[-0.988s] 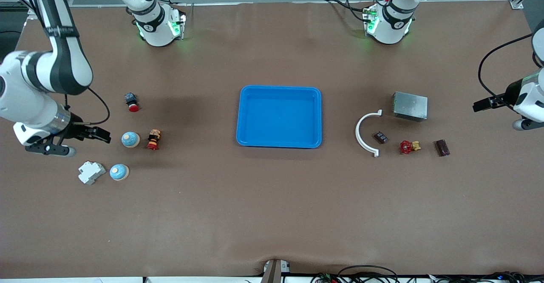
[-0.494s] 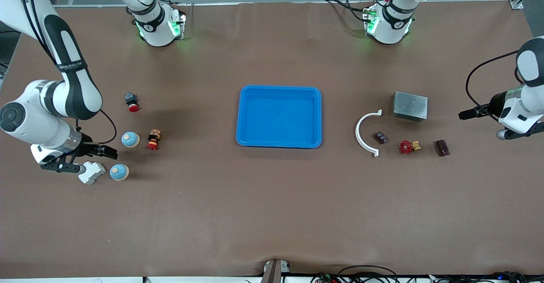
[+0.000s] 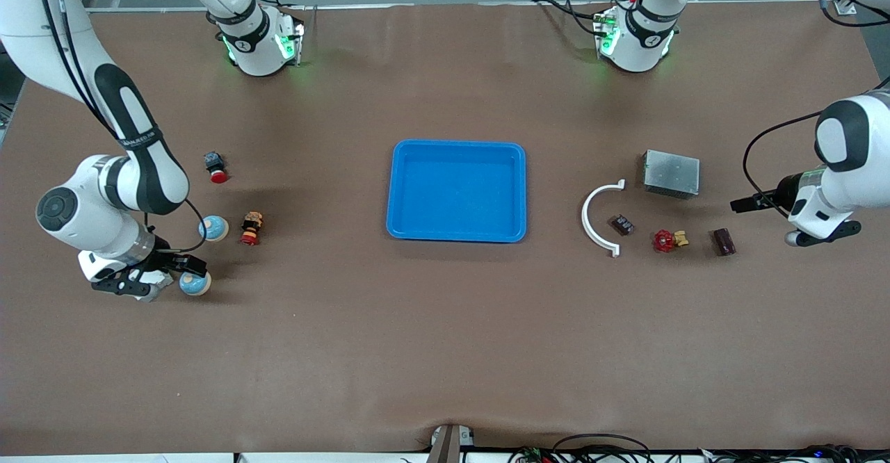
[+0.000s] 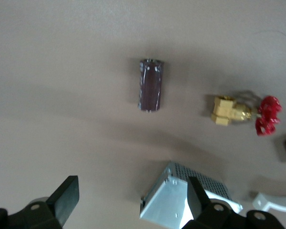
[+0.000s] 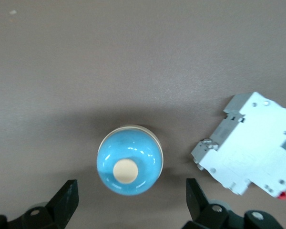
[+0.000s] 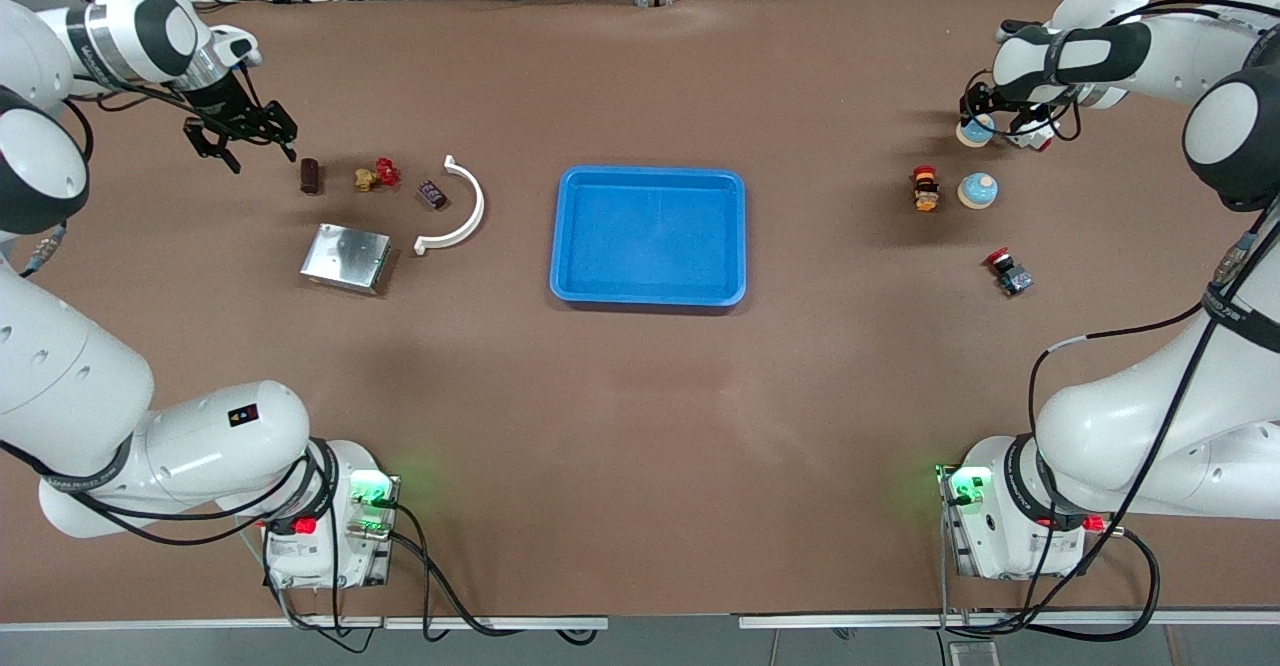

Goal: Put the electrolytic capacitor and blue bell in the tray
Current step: 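Grasp the blue bell with the right gripper while the left gripper grasps the capacitor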

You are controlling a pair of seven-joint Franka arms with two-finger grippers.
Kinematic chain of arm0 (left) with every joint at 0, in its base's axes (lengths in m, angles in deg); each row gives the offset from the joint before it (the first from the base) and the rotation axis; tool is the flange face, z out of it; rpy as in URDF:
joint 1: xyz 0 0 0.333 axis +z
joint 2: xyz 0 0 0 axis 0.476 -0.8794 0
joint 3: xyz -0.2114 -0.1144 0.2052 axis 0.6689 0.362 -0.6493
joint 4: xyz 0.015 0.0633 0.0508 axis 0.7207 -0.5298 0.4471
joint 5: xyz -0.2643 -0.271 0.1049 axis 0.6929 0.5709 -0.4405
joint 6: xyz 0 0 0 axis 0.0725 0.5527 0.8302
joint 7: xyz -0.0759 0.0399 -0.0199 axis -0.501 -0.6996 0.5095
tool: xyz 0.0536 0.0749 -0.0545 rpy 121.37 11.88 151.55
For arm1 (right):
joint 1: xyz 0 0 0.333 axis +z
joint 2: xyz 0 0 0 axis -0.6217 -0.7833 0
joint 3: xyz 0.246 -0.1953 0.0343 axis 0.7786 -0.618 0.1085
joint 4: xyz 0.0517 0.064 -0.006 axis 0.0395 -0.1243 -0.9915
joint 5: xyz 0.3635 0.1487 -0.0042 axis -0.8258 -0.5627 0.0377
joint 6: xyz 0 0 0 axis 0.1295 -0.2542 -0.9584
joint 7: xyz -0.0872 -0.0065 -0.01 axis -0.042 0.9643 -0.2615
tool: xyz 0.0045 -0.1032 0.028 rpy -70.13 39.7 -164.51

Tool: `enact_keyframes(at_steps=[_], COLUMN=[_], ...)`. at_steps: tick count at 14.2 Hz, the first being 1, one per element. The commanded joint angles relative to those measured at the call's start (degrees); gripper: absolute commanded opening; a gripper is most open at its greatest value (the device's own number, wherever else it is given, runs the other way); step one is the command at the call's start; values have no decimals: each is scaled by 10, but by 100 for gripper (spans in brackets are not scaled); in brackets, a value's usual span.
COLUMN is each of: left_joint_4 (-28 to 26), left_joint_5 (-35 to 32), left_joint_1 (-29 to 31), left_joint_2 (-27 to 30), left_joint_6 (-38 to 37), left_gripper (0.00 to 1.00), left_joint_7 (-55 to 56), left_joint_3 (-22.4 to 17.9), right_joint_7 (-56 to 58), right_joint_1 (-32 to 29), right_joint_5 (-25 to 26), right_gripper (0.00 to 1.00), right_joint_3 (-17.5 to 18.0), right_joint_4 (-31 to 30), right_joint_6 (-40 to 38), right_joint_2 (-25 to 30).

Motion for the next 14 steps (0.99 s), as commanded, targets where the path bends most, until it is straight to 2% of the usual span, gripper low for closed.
enact_keyframes(at_steps=[1,8,9,10,11,12,13,14], left_joint_4=[2,9,9,9,13,26,40,41], left_joint_5=[4,4,4,5,6,3,1,1], left_joint_1=[7,5,6,6,5,-4,-6,-8], left_joint_2=[-37,-79,-82,-90,-98,-108,-112,-116], left_joint_6=[39,90,98,108,120,124,120,120], left_gripper=[100,100,98,93,83,77,77,77], left_joint_7=[0,45,45,46,54,82,108,112], left_joint_3=[0,1,1,1,1,0,1,1], right_joint_7=[0,0,0,0,0,0,0,0], right_joint_1=[-6,-1,-1,1,1,2,3,5], right_joint_5=[1,1,1,2,2,3,3,2], right_gripper=[100,100,100,95,75,42,9,0], right_joint_3=[8,8,8,8,8,8,8,8], right_joint_4=[30,48,48,48,48,48,48,48], right_joint_6=[1,8,8,8,8,8,7,6], right_joint_2=[-28,-48,-49,-48,-48,-48,-48,-48])
